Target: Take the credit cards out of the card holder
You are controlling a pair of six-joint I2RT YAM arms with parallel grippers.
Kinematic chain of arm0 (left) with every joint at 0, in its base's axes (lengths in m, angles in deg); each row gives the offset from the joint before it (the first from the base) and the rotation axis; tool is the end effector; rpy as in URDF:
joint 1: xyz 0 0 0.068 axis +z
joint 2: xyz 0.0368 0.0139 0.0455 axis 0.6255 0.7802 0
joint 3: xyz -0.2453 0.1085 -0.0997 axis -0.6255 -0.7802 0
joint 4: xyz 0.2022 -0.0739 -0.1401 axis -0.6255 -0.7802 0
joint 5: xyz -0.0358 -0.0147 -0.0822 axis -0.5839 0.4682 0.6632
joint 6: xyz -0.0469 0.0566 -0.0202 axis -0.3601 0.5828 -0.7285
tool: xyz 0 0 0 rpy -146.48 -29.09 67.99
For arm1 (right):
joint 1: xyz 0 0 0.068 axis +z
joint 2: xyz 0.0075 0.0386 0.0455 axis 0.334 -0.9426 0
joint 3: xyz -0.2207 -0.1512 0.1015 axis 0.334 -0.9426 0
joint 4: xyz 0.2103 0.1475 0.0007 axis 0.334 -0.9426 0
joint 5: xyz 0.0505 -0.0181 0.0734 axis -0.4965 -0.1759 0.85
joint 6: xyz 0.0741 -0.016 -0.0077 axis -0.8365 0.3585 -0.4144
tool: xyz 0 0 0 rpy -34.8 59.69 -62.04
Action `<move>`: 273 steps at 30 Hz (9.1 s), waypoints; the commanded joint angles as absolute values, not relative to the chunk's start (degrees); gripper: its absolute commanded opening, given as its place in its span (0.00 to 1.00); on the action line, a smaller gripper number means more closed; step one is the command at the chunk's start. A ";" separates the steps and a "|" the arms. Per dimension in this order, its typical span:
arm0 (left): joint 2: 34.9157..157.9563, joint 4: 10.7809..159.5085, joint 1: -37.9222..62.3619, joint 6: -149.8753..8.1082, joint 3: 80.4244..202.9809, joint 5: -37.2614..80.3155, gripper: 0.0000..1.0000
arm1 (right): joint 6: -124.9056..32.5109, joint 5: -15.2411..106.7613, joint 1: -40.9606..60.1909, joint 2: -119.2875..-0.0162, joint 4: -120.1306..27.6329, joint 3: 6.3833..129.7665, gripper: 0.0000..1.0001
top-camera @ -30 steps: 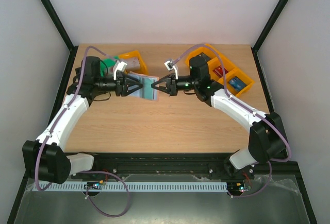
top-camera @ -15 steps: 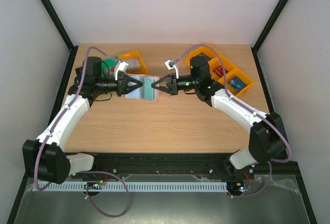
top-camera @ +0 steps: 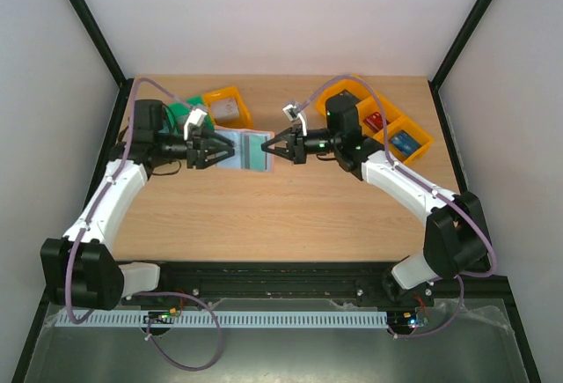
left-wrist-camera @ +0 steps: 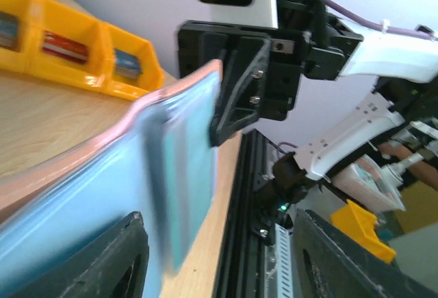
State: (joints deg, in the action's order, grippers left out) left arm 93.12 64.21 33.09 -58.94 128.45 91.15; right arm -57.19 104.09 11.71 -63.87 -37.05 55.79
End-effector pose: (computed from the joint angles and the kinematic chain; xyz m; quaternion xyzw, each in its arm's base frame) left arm 0.2488 -0.0879 0.3351 0.3398 0.6634 -0.5665 0.3514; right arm 0.2602 0.2265 0.3331 -0.4122 0.6141 0.6044 0.2961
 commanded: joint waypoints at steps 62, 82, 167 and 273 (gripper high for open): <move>95.87 43.75 33.12 -29.31 132.08 97.93 0.02 | -44.66 109.30 9.01 -60.61 -46.16 56.72 0.20; 96.00 43.86 31.87 -29.47 131.86 97.34 0.02 | -50.06 102.09 13.39 -61.93 -38.47 55.53 0.19; 97.55 75.30 30.82 -63.69 123.70 91.17 0.57 | -89.39 101.62 11.51 -67.95 -19.84 54.15 0.02; 102.94 99.60 27.07 -88.80 102.89 68.23 0.95 | -69.08 81.45 15.23 -75.38 -45.41 51.44 0.02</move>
State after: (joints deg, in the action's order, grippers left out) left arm 102.98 100.08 26.10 -88.76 103.99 77.25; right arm -70.63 84.40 16.13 -72.48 -40.77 51.84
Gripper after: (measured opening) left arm 0.750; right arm 0.017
